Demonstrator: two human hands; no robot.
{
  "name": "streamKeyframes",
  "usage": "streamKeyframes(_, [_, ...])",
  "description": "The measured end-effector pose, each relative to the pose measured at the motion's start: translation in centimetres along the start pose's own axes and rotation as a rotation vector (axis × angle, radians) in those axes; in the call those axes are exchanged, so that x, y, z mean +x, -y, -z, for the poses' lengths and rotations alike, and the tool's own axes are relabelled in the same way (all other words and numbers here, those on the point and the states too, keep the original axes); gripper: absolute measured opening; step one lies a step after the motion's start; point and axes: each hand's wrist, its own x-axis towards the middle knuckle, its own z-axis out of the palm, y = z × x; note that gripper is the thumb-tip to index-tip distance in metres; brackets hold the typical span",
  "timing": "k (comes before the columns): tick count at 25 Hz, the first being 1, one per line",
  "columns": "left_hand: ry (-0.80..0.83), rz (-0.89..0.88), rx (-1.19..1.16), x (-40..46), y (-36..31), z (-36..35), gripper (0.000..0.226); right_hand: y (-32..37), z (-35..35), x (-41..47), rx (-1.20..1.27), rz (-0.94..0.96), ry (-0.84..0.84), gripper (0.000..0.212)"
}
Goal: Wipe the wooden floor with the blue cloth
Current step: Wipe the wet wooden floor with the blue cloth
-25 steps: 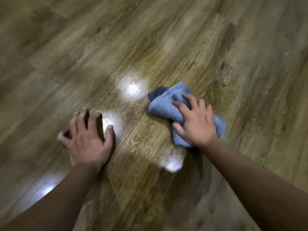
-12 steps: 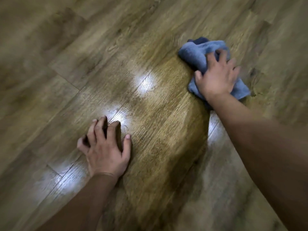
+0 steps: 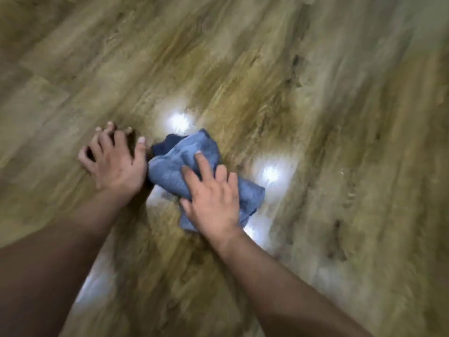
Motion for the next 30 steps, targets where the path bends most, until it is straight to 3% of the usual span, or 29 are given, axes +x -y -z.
streamKeyframes(2, [0.022, -0.063, -0.09, -1.3, -1.5, 0.3, 0.063, -0.6, -0.1, -4.7, 0.009, 0.012, 0.007, 0.071])
streamKeyframes(4, [0.048, -0.239, -0.163, -5.2, -5.2, 0.1, 0.054, -2.6, 0.1, -9.0, -0.014, -0.013, 0.02, 0.074])
streamKeyframes(8, [0.234, -0.42, -0.351, -14.0, -14.7, -2.1, 0.047, -12.0, 1.4, -17.0, -0.047, -0.2, 0.018, 0.071])
streamKeyframes(14, [0.454, -0.712, -0.1, -23.1, -23.7, -8.2, 0.059, -29.7, 3.9, -29.9, -0.089, -0.728, 0.026, 0.065])
streamKeyframes(16, [0.421, -0.713, -0.069, -25.4, -25.5, -10.0, 0.057, -35.0, 4.6, -34.2, -0.109, -0.886, 0.025, 0.067])
streamKeyframes(20, [0.206, -0.732, 0.101, -26.4, -25.5, -13.3, 0.053, -43.9, 4.8, -38.4, -0.112, -1.18, -0.064, 0.066])
streamKeyframes(27, [0.161, -0.733, 0.09, -26.5, -25.4, -13.5, 0.054, -41.0, 4.3, -34.9, -0.139, -1.369, -0.087, 0.061])
streamKeyframes(30, [0.151, -0.762, 0.095, -25.9, -25.0, -14.3, 0.054, -33.4, 3.6, -31.6, -0.104, -1.193, -0.072, 0.065])
